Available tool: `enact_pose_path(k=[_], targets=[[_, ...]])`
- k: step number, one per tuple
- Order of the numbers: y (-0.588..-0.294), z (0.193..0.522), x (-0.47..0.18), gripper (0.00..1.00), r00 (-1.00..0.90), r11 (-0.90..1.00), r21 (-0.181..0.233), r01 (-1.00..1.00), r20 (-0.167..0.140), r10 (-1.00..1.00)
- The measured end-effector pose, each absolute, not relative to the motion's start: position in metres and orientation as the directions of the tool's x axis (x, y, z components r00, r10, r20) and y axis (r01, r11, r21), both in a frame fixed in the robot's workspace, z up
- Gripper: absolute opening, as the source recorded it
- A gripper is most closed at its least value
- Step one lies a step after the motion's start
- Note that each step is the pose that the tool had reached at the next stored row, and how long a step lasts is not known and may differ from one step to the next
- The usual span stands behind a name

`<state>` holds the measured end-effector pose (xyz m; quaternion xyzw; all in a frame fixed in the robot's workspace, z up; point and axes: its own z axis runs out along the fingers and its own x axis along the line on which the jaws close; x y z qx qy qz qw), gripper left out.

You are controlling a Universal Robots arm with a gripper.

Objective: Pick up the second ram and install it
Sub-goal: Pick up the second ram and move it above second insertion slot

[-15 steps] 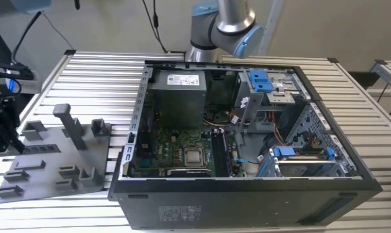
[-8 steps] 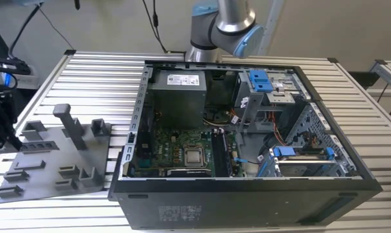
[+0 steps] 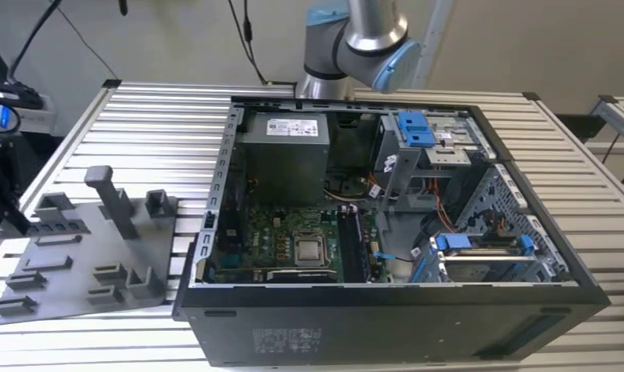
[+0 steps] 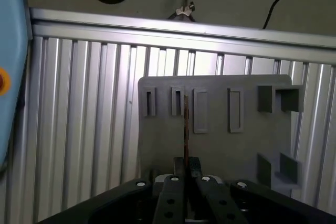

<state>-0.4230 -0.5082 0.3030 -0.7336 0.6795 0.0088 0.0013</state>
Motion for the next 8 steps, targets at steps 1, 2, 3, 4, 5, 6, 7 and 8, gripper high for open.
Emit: enact_pose_path(k=[1,2,3,4,5,6,7,8], targets=[[-0.508,0.304,-0.423,0.15,0.076,-0.076,0.010,-0.997,-0.015,-0.997],[-0.508,0.306,-0.423,0.15,0.076,-0.076,0.010,-0.997,-0.015,-0.997],[-0.508,0.307,-0.423,0.15,0.076,-0.076,0.010,-0.997,-0.015,-0.997],[-0.508,0.309,-0.423,0.15,0.076,-0.076,0.010,-0.997,-0.015,-0.997],[-0.508,0.310,-0.423,0.15,0.076,-0.076,0.010,-0.997,-0.015,-0.997],[-0.508,0.312,-0.423,0.15,0.076,-0.076,0.010,-0.997,-0.015,-0.997],[-0.508,0.314,-0.423,0.15,0.076,-0.076,0.010,-0.997,-0.015,-0.997],[-0.508,0.315,-0.423,0.15,0.076,-0.076,0.010,-0.997,-0.015,-0.997]])
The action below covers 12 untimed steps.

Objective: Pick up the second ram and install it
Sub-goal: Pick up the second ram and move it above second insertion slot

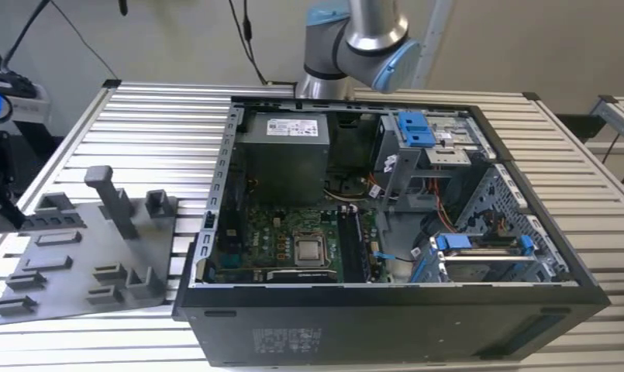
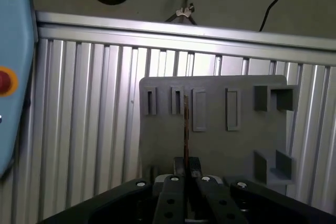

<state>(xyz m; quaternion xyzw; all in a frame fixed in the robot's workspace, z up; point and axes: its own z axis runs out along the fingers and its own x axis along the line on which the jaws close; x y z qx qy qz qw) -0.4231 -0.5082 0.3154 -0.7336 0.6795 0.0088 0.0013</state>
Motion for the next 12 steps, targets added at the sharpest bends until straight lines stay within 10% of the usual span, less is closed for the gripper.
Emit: enact_pose_path(k=[12], targets=[[-0.508,0.339,-0.423,0.15,0.076,-0.076,0.010,-0.997,-0.015,-0.997]])
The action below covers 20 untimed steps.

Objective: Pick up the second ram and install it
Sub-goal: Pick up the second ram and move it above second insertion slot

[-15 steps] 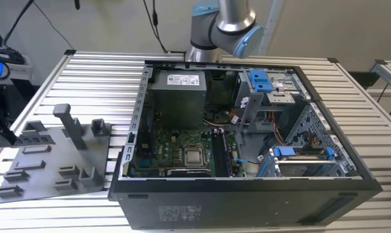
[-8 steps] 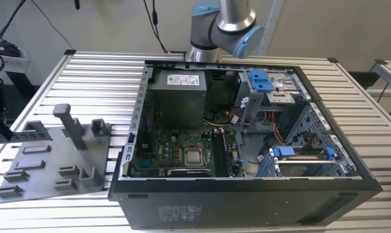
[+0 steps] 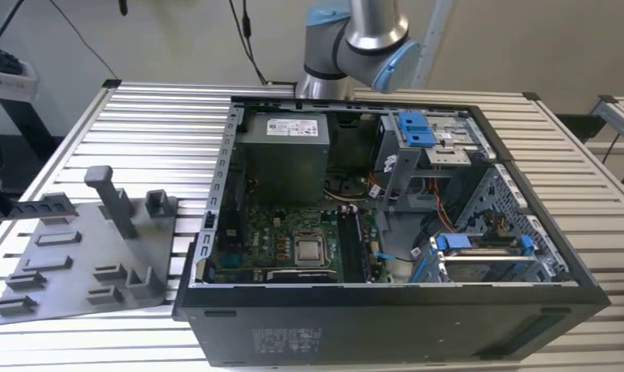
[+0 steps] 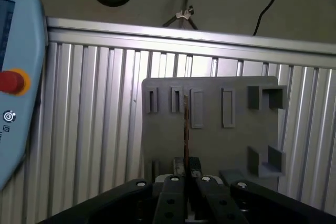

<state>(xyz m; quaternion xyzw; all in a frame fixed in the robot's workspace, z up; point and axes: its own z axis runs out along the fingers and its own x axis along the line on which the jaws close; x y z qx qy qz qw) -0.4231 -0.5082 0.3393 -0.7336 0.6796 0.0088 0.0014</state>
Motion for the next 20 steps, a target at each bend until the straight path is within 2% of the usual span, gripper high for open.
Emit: enact_pose_path(k=[14,20], targets=[[-0.508,0.370,-0.423,0.15,0.076,-0.076,0.010,-0.997,-0.015,-0.997],[-0.508,0.371,-0.423,0.15,0.076,-0.077,0.010,-0.997,-0.015,-0.997]])
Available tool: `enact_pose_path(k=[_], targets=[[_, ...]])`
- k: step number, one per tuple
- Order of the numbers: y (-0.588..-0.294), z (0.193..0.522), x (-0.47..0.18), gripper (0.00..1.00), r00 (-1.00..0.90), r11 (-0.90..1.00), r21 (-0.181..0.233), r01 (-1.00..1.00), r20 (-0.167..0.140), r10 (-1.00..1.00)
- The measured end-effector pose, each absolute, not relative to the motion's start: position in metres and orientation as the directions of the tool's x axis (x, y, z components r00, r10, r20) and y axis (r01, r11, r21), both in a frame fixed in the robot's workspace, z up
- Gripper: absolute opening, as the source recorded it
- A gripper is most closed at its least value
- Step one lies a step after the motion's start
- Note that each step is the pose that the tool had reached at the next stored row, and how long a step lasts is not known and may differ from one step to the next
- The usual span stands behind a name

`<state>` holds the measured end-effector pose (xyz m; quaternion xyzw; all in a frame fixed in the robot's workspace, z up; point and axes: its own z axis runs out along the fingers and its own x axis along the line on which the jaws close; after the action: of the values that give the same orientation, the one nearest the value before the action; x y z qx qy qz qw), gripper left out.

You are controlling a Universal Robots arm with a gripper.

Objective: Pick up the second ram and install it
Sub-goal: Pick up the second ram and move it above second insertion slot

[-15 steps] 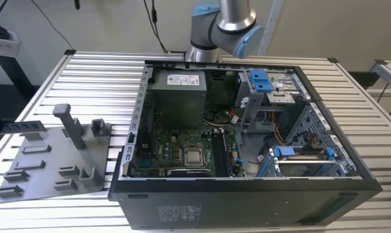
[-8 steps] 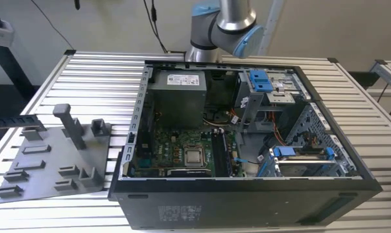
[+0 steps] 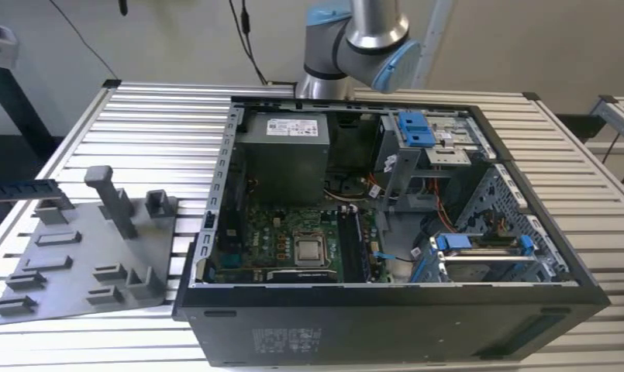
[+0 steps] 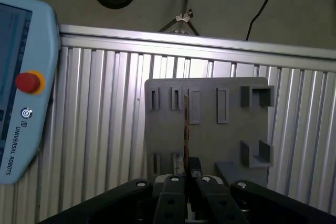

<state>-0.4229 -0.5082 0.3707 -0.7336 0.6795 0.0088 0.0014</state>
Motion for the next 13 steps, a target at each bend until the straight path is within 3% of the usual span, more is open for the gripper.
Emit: enact_pose_path(k=[13], targets=[[-0.508,0.371,-0.404,0.15,0.076,-0.077,0.010,-0.997,-0.015,-0.997]])
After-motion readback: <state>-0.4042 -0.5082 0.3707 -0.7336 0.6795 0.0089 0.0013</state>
